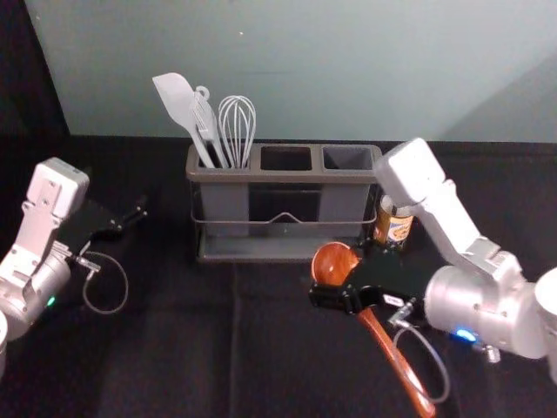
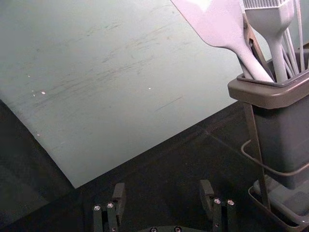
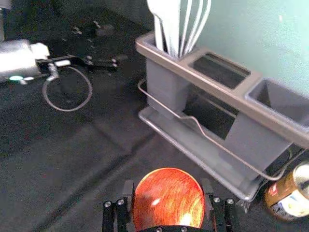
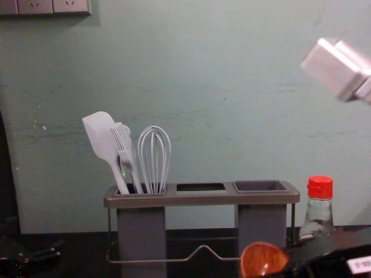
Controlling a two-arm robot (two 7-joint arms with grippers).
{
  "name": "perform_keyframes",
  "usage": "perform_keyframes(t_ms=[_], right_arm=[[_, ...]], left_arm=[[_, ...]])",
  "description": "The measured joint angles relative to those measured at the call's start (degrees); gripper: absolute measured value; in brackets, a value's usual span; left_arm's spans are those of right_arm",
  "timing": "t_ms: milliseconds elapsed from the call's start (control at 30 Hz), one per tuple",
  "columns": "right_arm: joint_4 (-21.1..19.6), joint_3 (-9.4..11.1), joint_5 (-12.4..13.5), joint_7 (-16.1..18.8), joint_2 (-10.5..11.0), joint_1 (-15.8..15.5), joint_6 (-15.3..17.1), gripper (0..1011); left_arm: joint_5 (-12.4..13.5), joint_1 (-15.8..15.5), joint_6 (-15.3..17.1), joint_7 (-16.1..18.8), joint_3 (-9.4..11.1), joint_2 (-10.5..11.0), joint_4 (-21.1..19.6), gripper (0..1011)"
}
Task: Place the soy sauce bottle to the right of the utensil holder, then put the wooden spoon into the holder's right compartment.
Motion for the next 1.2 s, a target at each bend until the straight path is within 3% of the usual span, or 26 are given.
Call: perform_keyframes(t_ms=[167, 267, 300, 367, 400, 567, 600, 700, 733, 867, 1200], right_arm=[[-1.5, 2.3, 1.9, 1.0, 1.9, -2.1, -6.7, 840], [-2.2, 4.5, 3.2, 0.6, 1.8, -4.6, -14.7, 840], [-2.5, 5.5, 3.7, 0.0, 1.5, -6.1, -19.3, 840], [-2.6, 6.2, 4.2, -0.4, 1.1, -7.2, -23.6, 840], [-2.7, 7.0, 4.8, -0.8, 0.7, -8.4, -27.9, 839], [-2.5, 8.2, 5.7, -2.7, -1.1, -11.1, -39.9, 840], [-2.3, 8.5, 6.0, -3.2, -1.7, -11.8, -43.5, 840], [-1.8, 8.7, 6.3, -3.8, -2.5, -12.6, -48.8, 839], [-1.4, 8.8, 6.4, -4.3, -3.0, -13.1, -52.1, 840], [-0.7, 8.9, 6.6, -5.5, -3.8, -13.8, -56.3, 840], [-0.6, 8.9, 6.5, -6.3, -4.1, -14.1, -56.9, 840]], left_arm=[[0.0, 0.0, 0.0, 0.0, 0.0, 0.0, 0.0, 1005], [0.0, 0.0, 0.0, 0.0, 0.0, 0.0, 0.0, 1005], [0.0, 0.0, 0.0, 0.0, 0.0, 0.0, 0.0, 1005], [0.0, 0.0, 0.0, 0.0, 0.0, 0.0, 0.0, 1005], [0.0, 0.0, 0.0, 0.0, 0.0, 0.0, 0.0, 1005], [0.0, 0.0, 0.0, 0.0, 0.0, 0.0, 0.0, 1005], [0.0, 0.0, 0.0, 0.0, 0.0, 0.0, 0.0, 1005], [0.0, 0.0, 0.0, 0.0, 0.0, 0.0, 0.0, 1005], [0.0, 0.0, 0.0, 0.0, 0.0, 0.0, 0.0, 1005], [0.0, 0.0, 0.0, 0.0, 0.0, 0.0, 0.0, 1005], [0.0, 0.0, 0.0, 0.0, 0.0, 0.0, 0.0, 1005]])
